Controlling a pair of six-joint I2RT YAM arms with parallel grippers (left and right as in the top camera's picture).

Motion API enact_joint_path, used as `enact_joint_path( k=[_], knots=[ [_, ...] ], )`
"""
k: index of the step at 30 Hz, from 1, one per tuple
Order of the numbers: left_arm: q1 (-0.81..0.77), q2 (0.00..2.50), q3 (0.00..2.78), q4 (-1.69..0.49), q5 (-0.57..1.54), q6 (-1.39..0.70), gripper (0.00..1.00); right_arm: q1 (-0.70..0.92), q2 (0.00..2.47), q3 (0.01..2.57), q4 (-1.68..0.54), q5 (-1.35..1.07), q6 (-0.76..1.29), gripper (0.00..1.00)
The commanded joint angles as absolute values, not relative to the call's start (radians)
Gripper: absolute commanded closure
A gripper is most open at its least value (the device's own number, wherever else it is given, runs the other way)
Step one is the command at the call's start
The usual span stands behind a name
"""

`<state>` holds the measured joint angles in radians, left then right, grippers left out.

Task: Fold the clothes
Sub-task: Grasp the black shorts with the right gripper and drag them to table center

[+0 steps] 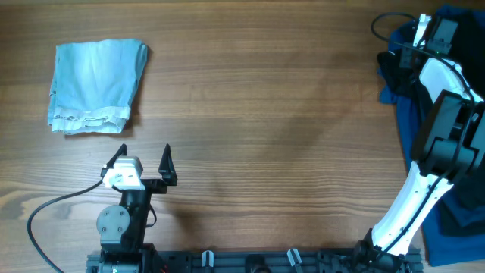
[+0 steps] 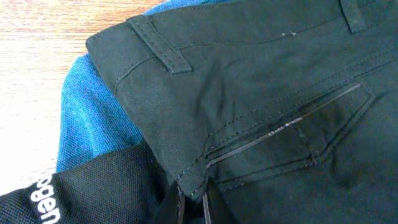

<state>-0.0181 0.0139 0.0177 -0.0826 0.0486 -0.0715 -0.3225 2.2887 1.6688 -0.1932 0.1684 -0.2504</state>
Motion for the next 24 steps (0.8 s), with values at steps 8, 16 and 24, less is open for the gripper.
enact_joint_path(
  k=[8, 16, 24],
  knots=[
    [-0.022, 0.007, 0.011, -0.084, 0.032, -0.056, 0.00, -0.226, 2.086, 1.683, -0.298, 0.012, -0.247, 0.96],
    [-0.022, 0.007, 0.011, -0.084, 0.032, -0.056, 0.00, 0.126, 2.074, 1.683, -0.466, -0.116, -0.063, 0.92],
    [-0.022, 0.007, 0.011, -0.084, 0.032, -0.056, 0.00, 0.554, 2.092, 1.674, -0.407, -0.175, 0.168, 0.82]
  ],
)
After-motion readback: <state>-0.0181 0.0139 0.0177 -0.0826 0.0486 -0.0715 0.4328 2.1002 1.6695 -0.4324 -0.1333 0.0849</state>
